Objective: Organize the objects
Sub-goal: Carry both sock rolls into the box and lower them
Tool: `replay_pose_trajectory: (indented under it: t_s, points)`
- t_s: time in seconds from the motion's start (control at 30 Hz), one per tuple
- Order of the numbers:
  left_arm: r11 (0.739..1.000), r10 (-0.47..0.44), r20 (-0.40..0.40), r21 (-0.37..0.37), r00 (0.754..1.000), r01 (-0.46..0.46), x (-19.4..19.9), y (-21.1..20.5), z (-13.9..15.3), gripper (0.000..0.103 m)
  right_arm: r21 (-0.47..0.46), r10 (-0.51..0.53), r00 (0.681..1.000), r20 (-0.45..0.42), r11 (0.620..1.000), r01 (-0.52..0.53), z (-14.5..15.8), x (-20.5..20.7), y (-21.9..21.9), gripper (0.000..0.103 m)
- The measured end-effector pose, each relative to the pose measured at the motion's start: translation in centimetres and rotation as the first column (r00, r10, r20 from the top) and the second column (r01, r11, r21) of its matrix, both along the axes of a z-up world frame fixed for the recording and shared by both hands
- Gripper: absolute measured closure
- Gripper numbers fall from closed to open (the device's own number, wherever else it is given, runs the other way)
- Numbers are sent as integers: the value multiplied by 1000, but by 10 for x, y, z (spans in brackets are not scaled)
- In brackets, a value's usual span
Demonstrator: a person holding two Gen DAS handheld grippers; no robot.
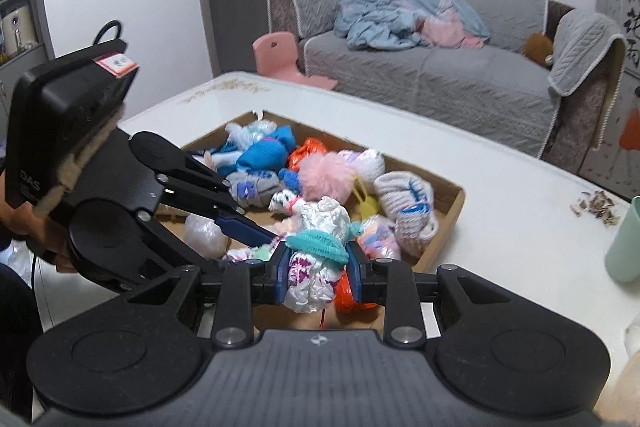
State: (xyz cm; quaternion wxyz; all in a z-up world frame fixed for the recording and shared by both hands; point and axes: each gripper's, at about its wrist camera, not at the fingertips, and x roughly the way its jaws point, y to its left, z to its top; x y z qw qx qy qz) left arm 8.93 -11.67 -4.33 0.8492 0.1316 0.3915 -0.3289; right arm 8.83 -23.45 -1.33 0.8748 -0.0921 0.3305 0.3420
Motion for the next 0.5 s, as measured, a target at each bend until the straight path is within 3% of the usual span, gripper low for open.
replay_pose_trajectory:
  t_s: [0.27, 0.5]
  points:
    - [991, 1, -5, 134, 1000, 0, 10, 4, -17, 61, -16, 35, 997, -66, 999, -36, -22, 9, 11, 77]
    - [983, 34, 9, 178, 999, -35, 17, 18, -17, 61, -54, 63, 993, -105, 996, -69, -36, 15, 21, 77]
